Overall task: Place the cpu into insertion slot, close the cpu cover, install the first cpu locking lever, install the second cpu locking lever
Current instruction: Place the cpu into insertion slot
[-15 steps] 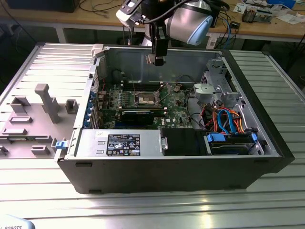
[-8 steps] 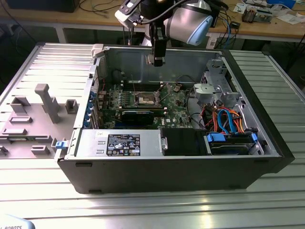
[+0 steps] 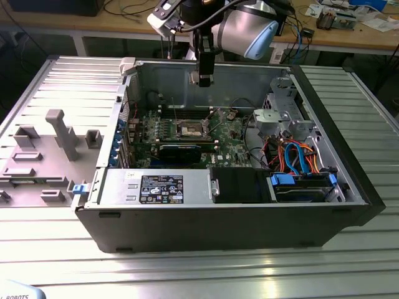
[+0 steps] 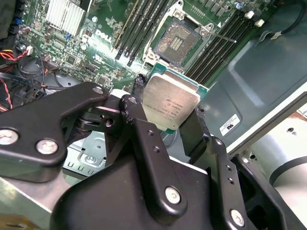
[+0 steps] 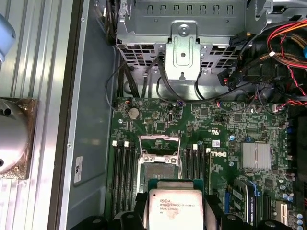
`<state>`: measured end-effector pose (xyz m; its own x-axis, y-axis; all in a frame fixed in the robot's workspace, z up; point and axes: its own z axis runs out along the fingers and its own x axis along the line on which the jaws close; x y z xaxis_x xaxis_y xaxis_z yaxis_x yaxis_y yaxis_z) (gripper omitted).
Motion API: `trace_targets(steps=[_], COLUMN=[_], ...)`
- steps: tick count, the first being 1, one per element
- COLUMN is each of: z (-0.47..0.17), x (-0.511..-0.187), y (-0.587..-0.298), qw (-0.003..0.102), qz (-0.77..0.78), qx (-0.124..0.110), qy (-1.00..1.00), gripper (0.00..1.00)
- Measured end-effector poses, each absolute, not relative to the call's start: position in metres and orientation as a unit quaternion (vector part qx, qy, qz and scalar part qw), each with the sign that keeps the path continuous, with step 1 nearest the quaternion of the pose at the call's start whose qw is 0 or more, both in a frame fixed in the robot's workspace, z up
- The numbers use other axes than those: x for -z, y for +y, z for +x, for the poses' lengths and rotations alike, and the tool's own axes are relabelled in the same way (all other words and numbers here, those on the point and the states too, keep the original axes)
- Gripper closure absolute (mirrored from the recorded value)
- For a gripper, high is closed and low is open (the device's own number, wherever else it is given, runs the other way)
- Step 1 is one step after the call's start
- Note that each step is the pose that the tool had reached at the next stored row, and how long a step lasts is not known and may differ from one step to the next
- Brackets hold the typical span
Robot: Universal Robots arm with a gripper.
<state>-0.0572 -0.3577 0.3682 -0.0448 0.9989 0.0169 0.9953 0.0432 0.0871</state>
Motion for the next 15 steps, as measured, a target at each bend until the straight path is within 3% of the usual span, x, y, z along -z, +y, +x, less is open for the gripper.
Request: trace_targets(steps=[15], z=[-0.063], x=[-0.354], y=[-0.357], qw=[0.025], qz=[0.717], qx=[-0.036], qy=[0.696], gripper=[0.45])
